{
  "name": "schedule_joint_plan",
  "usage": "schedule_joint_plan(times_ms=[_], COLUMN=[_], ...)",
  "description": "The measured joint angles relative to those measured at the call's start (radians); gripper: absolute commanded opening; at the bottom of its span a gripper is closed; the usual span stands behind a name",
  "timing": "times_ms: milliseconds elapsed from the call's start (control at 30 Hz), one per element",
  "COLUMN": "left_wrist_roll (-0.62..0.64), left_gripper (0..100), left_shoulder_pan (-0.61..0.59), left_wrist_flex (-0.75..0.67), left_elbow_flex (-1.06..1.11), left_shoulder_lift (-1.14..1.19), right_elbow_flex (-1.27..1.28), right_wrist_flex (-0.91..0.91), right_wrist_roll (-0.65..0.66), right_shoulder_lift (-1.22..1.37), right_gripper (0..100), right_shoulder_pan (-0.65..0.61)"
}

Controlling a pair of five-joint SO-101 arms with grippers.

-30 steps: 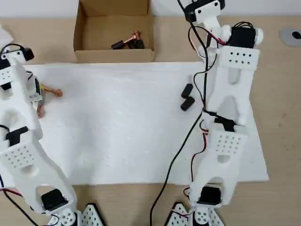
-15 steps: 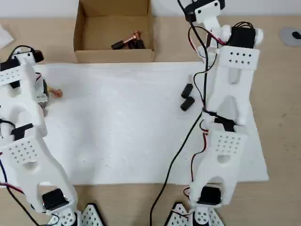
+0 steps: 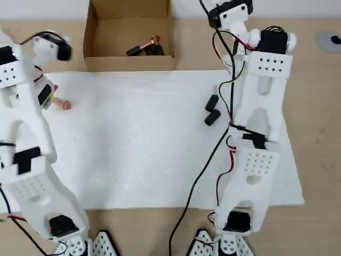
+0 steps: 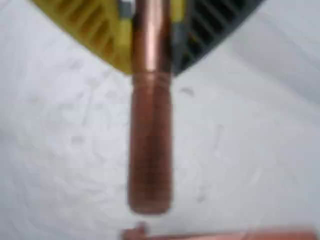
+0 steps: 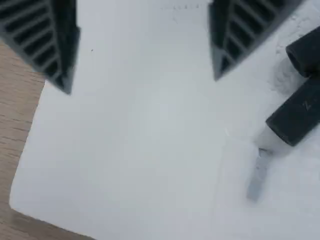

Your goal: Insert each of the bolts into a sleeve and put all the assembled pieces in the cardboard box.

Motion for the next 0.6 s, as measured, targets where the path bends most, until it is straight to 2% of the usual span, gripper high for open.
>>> schedule_joint_plan(times_ms=[100, 167, 400, 600], left_wrist_roll=[-0.273, -0.384, -0.414, -0.423], left_gripper=[1, 1, 1, 1], left_shoulder_pan=[0.031, 0.066, 0.167, 0.183], left_wrist_flex=[0.002, 0.002, 0.002, 0.002], left_elbow_flex=[0.121, 0.198, 0.316, 0.321], left_shoulder_lift=[-0.054, -0.069, -0.069, -0.038], right_elbow_flex=[0.000, 0.000, 0.000, 0.000], right_wrist_flex=[0.000, 0.000, 0.000, 0.000], right_wrist_roll=[0.000, -0.009, -0.012, -0.012], right_shoulder_lift=[0.000, 0.000, 0.000, 0.000], right_gripper=[21.4, 21.4, 21.4, 21.4], right_shoulder_pan=[0.000, 0.000, 0.000, 0.000])
